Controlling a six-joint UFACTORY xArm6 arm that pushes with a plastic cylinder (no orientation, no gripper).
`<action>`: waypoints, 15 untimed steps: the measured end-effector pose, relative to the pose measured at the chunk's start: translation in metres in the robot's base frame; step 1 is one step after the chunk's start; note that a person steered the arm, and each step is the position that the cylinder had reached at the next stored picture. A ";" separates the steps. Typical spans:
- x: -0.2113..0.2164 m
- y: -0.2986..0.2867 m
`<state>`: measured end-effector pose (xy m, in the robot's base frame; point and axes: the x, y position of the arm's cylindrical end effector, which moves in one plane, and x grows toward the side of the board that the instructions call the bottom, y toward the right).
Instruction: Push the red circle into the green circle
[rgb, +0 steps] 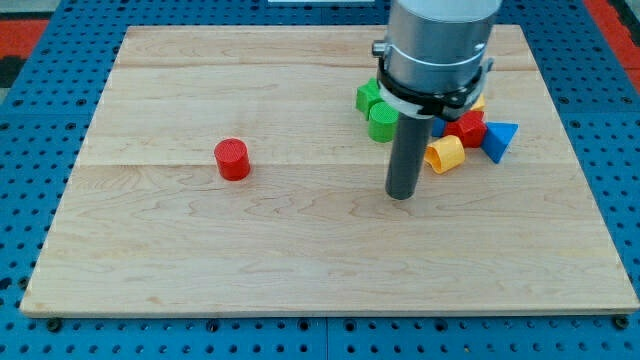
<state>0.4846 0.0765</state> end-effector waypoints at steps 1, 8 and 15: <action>0.000 -0.023; 0.047 -0.251; -0.067 -0.083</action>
<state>0.4177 -0.0064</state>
